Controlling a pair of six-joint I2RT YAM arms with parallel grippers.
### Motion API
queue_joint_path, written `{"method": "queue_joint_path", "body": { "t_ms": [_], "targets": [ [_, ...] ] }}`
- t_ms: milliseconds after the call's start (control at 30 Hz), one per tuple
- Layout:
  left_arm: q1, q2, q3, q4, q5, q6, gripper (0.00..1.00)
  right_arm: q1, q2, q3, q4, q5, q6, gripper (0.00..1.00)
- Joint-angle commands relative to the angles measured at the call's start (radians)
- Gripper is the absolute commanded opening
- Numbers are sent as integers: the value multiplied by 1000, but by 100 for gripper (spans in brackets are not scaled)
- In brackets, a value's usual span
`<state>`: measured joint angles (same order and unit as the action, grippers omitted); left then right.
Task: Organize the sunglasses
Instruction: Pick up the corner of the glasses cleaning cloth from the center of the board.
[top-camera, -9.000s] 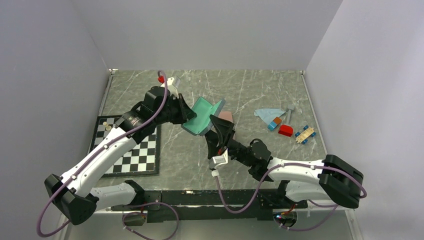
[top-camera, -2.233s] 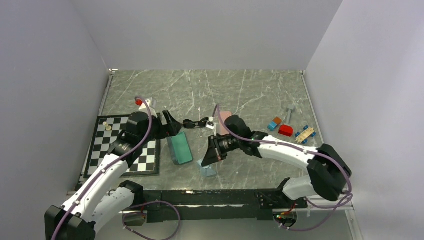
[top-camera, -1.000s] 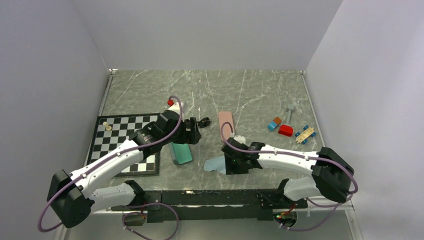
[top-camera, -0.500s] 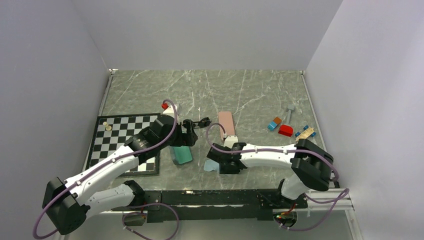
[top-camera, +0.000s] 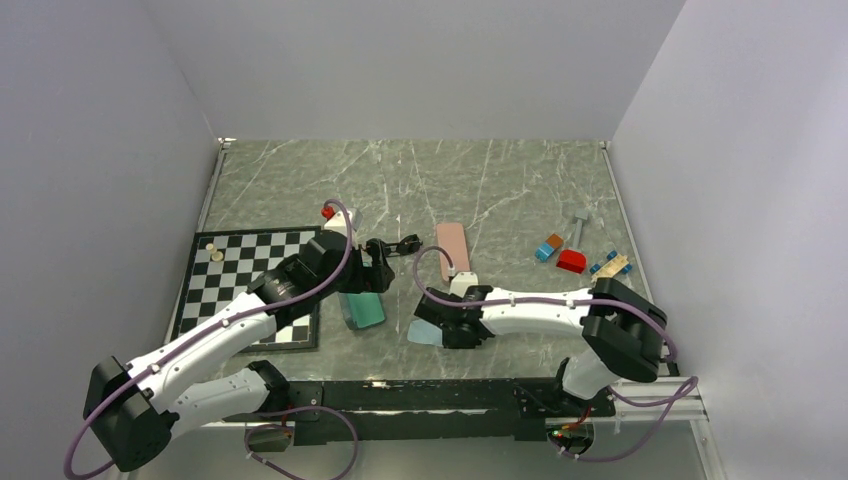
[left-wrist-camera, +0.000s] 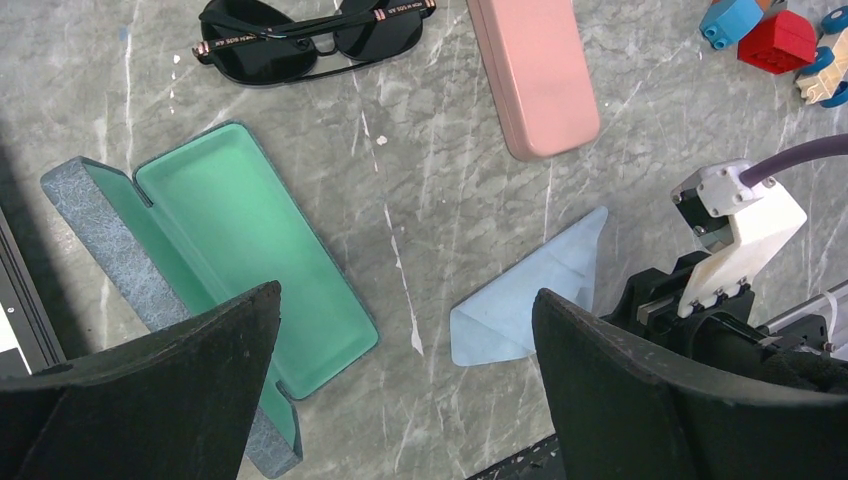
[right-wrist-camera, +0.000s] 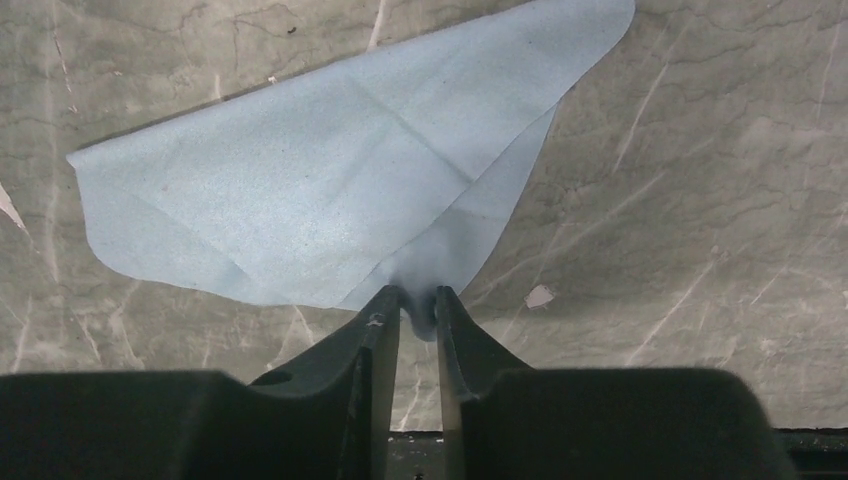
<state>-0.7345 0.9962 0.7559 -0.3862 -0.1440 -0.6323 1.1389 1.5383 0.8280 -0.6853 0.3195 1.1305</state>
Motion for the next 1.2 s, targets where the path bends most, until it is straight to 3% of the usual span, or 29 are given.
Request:
{"method": "queue_joint_path", "body": {
  "t_ms": [0,67,233,467,667,733,833,933,1167],
  "targets": [
    [-2,-11,27,5,9,-2,99,4,-26,-62,-21,-29,8,17],
    [-3,-4,33,5,33,6,99,4,-46,-85,-6,-32,12,12],
    [-26,32,56,3,130,49,99,-8,-120,-123,-31,13,19,11],
    [-223,180,142,-133,107,31,99,-30,-217,-209,32,-25,-2,11],
    [-344,245,75,-97,95,-83,86,-30,-233,-235,76,-55,-33,12],
    [-362,276,54,-65,64,-154,74,-31,-229,-239,86,-59,-46,12],
    [-374,355,50,3,99,-221,67,-30,-228,-254,121,-67,-46,12],
    [-417,428,108,-101,10,-277,65,-28,-235,-271,170,-90,-50,12],
    [-456,491,93,-45,19,-331,61,-16,-249,-295,254,-162,-66,12]
  ]
}}
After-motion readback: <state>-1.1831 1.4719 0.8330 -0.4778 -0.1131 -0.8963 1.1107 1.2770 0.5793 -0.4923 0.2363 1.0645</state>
